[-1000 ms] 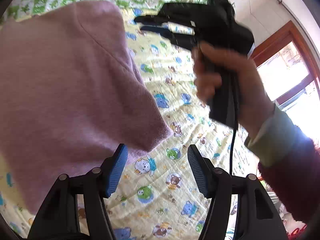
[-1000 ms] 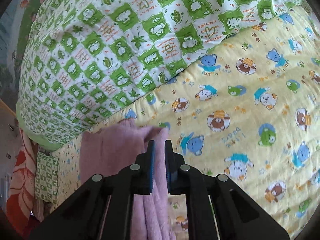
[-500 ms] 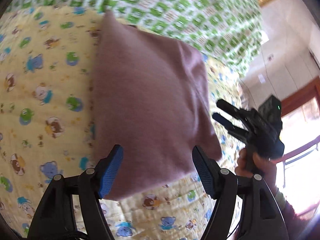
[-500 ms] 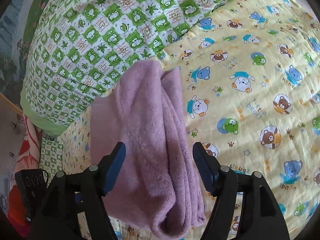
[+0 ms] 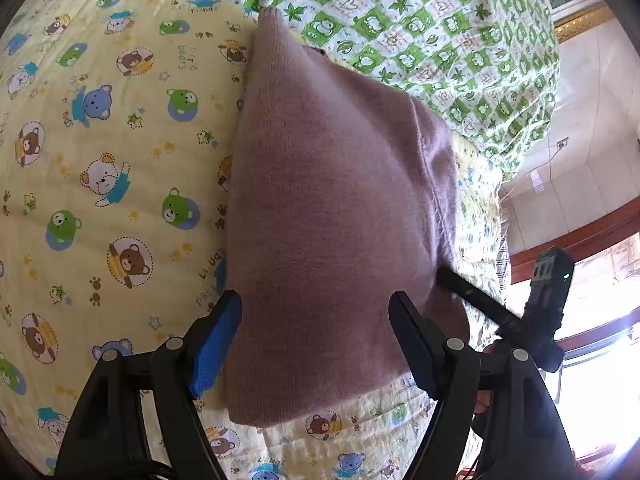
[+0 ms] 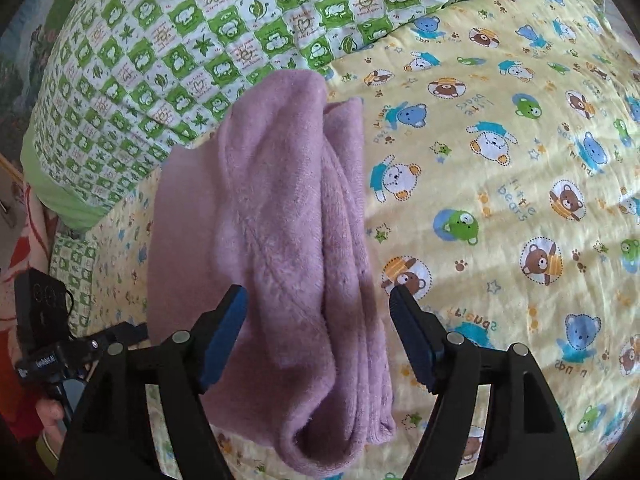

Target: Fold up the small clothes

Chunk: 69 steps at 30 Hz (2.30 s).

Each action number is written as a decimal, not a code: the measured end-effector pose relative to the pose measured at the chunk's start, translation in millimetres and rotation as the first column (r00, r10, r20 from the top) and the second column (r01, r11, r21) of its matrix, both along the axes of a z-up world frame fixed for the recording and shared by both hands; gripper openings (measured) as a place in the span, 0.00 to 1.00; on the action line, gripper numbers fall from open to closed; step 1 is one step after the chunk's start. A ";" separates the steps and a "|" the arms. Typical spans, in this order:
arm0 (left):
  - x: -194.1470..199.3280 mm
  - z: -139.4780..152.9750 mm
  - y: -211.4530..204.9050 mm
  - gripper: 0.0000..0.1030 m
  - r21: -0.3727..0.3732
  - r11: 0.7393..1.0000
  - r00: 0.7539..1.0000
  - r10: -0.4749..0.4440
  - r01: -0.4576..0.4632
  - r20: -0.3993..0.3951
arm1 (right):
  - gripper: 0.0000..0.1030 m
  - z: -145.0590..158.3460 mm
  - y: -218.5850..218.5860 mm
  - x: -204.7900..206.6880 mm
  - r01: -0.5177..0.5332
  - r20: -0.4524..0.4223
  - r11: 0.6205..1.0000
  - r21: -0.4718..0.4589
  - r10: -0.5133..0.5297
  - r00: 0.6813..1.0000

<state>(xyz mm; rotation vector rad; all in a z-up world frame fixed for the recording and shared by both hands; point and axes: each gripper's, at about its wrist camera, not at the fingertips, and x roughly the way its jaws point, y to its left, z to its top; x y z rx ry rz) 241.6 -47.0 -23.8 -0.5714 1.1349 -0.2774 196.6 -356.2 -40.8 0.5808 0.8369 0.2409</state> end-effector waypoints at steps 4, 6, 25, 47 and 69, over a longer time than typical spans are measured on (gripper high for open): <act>9.2 -6.2 -2.2 0.74 0.009 1.000 1.000 -0.005 0.006 -0.014 | 0.72 -18.7 -6.4 0.1 0.052 -0.093 0.993 -0.105 -0.062 0.994; 14.2 -7.6 -0.2 0.74 0.008 1.000 1.000 -0.002 0.002 -0.016 | 0.70 -21.1 -14.0 -1.0 0.071 -0.098 0.997 -0.037 -0.075 0.992; 65.4 -47.4 9.3 0.78 -0.085 0.995 0.995 0.053 -0.060 -0.079 | 0.70 -30.2 -2.8 50.4 -0.001 -0.032 0.971 0.240 0.009 0.999; -6.9 42.4 74.3 0.37 -0.060 0.992 0.981 0.120 -0.112 0.155 | 0.30 52.4 76.4 16.1 -0.191 0.205 0.944 0.270 0.138 0.969; -112.0 -3.0 189.8 0.45 0.019 0.965 0.965 0.259 -0.260 0.032 | 0.32 6.5 195.4 16.1 -0.335 0.071 0.897 0.287 0.329 0.942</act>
